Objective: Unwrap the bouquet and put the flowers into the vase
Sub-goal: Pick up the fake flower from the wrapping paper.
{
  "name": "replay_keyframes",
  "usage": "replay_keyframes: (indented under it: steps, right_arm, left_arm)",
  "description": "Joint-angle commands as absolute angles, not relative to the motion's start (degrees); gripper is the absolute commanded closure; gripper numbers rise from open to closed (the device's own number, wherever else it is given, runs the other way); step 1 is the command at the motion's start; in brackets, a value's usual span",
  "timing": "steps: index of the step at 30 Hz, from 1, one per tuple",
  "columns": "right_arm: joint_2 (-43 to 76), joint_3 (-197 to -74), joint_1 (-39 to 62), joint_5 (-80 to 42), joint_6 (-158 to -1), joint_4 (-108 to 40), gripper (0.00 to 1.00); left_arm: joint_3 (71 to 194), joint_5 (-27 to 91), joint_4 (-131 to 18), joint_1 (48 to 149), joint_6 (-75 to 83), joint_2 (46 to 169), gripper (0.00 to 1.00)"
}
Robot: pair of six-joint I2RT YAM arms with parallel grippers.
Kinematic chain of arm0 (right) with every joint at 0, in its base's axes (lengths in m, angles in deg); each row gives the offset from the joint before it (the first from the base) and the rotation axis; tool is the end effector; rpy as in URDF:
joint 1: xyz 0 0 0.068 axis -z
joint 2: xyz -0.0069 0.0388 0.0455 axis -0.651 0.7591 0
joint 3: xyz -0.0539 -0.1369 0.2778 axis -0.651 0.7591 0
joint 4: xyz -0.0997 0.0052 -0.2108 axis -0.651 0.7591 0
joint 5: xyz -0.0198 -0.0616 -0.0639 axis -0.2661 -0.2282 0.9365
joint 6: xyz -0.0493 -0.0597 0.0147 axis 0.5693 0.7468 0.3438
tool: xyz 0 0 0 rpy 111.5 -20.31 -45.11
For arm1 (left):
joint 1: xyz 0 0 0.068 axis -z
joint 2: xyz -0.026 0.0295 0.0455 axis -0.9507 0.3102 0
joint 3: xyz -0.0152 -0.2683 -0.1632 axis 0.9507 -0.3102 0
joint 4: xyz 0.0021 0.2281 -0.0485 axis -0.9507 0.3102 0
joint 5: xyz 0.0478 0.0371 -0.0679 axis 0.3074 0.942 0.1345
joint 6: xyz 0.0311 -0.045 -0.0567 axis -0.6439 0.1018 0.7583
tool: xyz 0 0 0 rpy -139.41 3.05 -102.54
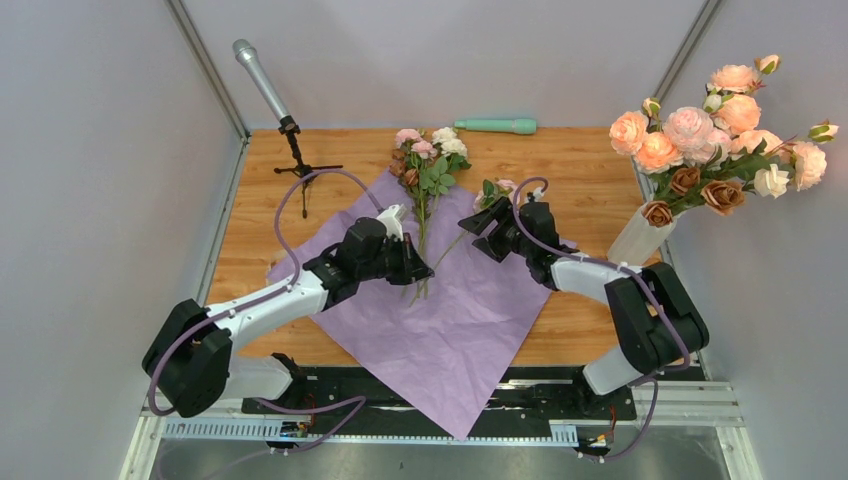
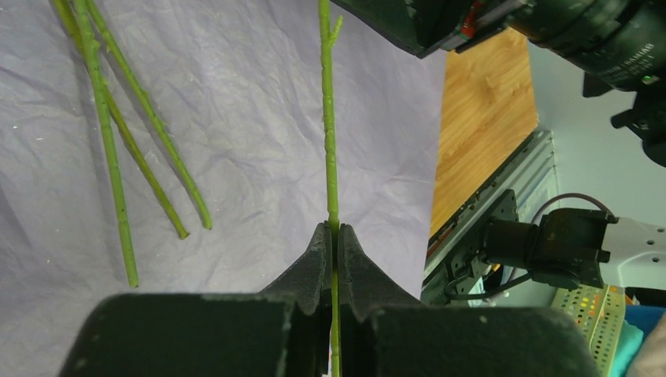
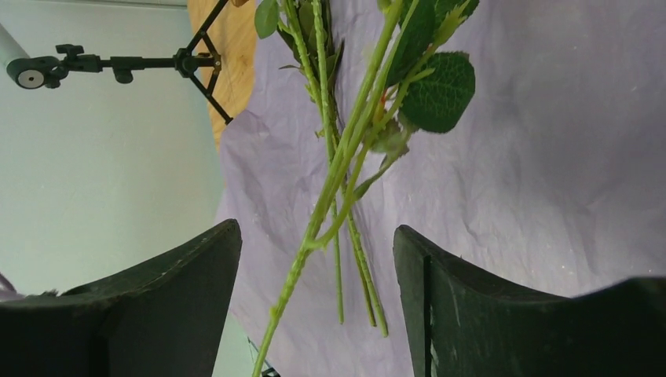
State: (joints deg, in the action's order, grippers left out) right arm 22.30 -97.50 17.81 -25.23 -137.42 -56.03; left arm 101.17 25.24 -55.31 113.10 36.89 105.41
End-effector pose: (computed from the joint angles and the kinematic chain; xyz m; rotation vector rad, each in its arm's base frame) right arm 0.2826 0.1366 0.2300 0.6600 2.1747 1.1387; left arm 0.1875 -0.1870 0.2707 0.1102 2.3178 -1.1049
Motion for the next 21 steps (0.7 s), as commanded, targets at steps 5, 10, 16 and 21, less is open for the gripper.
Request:
replay_keyframes:
  steps: [5, 10, 16, 21]
  right_arm:
    - [28.8, -103.72, 17.56, -25.12, -137.66, -58.28, 0.35]
    - [29.86, -104.3, 17.58, -23.87, -138.09, -59.37, 0.39]
    - [31.04, -106.63, 17.54, -23.33, -137.82, -59.08, 0.54]
    - [30.65, -107.27, 17.59, -23.08, -137.86, -59.73, 0.71]
  left_arm:
    - [100.84, 23.59, -59.04, 113.33, 36.32, 100.5, 1.0]
    - [100.56, 23.17, -58.26, 113.33, 35.68, 100.04, 1.0]
    - [100.2, 22.26, -57.59, 113.33, 33.77, 99.75, 1.0]
    - [100.19, 21.9, -56.63, 113.33, 31.79, 99.29, 1.0]
